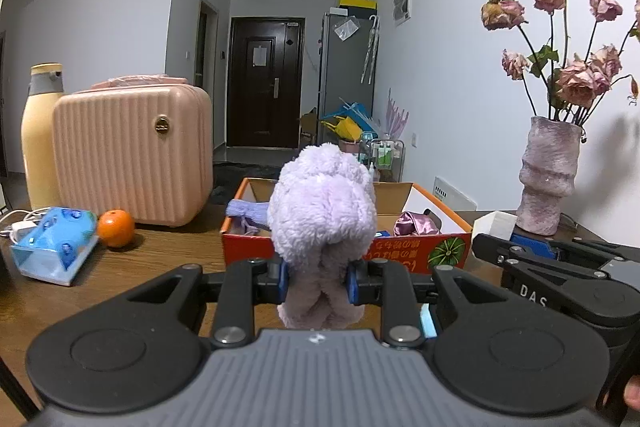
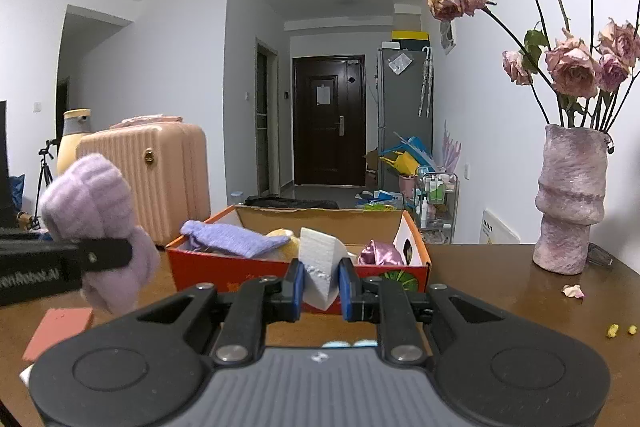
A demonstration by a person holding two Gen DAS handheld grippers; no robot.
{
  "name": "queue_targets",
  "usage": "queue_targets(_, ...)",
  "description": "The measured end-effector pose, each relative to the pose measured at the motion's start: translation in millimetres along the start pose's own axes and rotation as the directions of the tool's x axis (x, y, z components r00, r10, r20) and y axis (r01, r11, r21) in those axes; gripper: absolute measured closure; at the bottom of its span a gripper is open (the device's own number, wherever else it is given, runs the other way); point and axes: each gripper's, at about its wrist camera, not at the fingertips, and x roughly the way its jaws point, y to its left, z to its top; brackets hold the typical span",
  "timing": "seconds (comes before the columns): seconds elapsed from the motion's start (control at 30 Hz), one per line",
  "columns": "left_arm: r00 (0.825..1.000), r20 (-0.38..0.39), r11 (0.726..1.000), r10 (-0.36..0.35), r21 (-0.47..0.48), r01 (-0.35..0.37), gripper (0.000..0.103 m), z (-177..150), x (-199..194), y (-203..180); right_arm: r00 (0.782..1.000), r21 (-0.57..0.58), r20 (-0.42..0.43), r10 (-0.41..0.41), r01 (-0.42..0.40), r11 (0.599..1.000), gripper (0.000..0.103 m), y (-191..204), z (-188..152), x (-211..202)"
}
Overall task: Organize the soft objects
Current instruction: 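Carry the towel roll and triangular sponge in both grippers over the cardboard box, then open both grippers to drop the towel roll and sponge into the box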
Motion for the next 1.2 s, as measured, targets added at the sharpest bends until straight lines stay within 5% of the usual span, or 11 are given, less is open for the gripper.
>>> queue_targets(0.53,0.998,0.003,0.994,0.058,-0.09,-0.057,0.077,32,80,-27,1.0,0.057,0.014,-0.003,0.002,0.998,0.085,-33,25,74)
queue_targets(1.2,0.994,-0.041,0.981,0.102,-0.164,-0.107,0.077,59,171,-14,0.999,0.053,-0.053,0.002,0.001,0.999,0.085,-49,44,168)
